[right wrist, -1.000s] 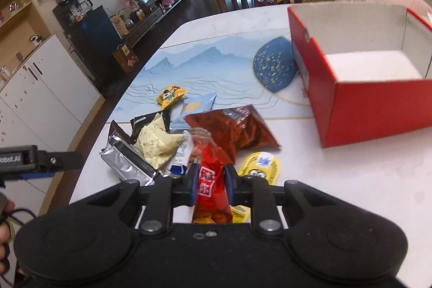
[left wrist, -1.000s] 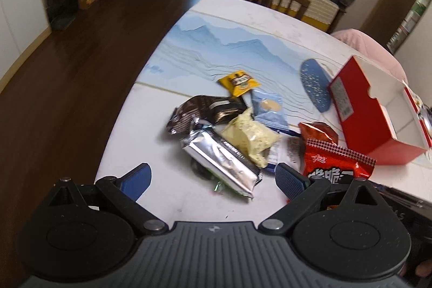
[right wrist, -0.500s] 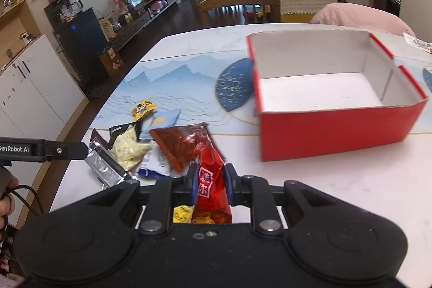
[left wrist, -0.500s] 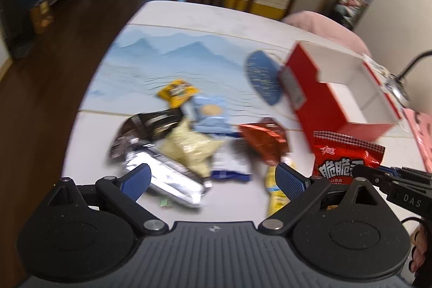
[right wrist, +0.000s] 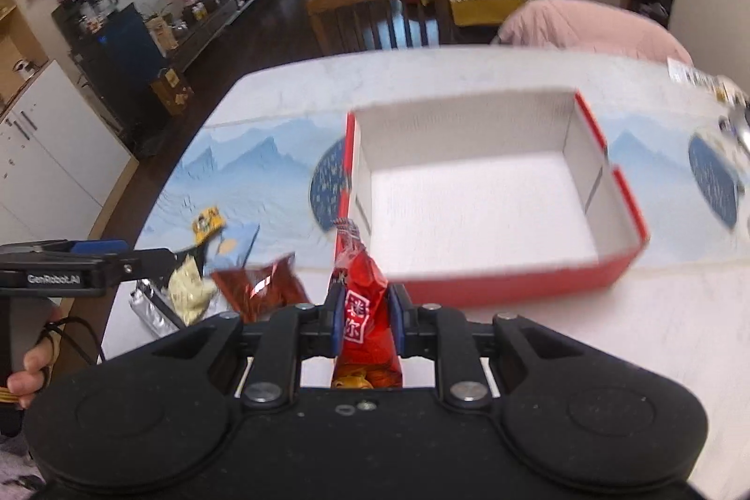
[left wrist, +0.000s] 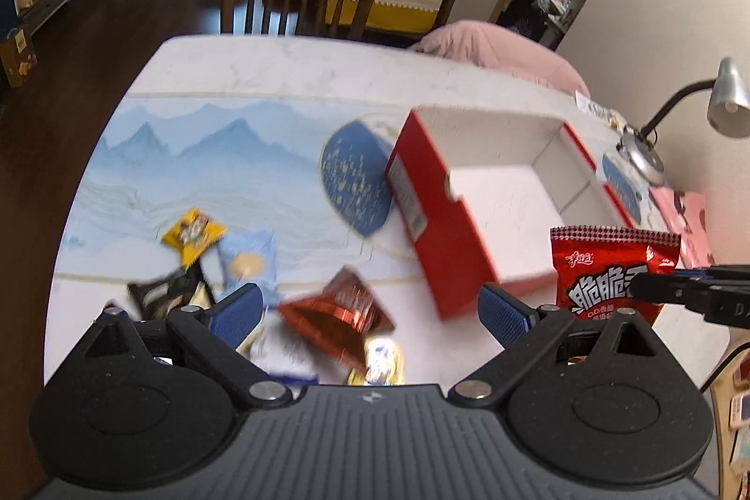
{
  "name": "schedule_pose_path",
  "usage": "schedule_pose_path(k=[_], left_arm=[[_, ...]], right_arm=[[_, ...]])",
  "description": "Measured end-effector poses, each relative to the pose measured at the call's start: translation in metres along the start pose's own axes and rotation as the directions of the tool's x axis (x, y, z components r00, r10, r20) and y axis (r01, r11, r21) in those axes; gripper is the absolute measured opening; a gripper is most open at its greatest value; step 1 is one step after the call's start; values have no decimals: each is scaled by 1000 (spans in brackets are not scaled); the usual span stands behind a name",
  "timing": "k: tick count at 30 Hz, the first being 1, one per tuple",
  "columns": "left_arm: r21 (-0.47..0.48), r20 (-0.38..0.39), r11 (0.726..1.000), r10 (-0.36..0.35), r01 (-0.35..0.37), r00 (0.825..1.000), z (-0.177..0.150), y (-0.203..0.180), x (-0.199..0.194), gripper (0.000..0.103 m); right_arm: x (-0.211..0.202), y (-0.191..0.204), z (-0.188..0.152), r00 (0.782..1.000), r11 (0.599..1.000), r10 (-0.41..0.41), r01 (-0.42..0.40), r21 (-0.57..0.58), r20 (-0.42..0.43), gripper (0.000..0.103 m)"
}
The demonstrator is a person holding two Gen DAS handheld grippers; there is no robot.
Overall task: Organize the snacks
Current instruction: 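Carry the red bag into the red box while left gripper grasps yellow candy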
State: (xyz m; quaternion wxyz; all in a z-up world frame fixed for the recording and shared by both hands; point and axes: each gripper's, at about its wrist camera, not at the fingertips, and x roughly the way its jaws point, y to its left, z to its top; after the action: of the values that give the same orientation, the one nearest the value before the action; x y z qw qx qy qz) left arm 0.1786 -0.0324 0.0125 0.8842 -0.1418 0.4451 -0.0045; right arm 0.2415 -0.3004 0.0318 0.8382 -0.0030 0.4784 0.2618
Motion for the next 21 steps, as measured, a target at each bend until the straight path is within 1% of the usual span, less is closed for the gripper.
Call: schedule_pose_path(k=[3,5,9,11,13,15,17,21], left_arm=[[-12,26,1000,28,-27,999,19,-5,2,99],[-21,46,998,67,-66,997,31,-6,5,99],[-33,70,989,143,-141,987,56,3,12,99],[-23,67,985,174,-173,982,66,11,19,99],[-14,35,978,210,-209,977,76,24,30,99],[-3,-11,974,225,-225,974,82,41,44,99],[32,-55,976,219,-217,974,86,56,61,99],[42,-137,970,241,-238,961,87,85,98,99]], right_arm=[[10,-8,31,1000,1000,11,-12,-28,-24,19],[22,-10,49,999,998,10,-12,-66,-38,19],[65,-12,83,997,993,-1,-9,-118,-84,19],[85,-12,91,995,991,-10,-3,-133,-97,19],[106,-12,98,993,990,-25,9,-139,-113,19],[124,-15,99,990,992,-30,12,-128,-135,19],[140,-19,99,986,995,-35,19,-97,-162,19],[159,-25,92,977,998,-60,52,-41,-203,19]])
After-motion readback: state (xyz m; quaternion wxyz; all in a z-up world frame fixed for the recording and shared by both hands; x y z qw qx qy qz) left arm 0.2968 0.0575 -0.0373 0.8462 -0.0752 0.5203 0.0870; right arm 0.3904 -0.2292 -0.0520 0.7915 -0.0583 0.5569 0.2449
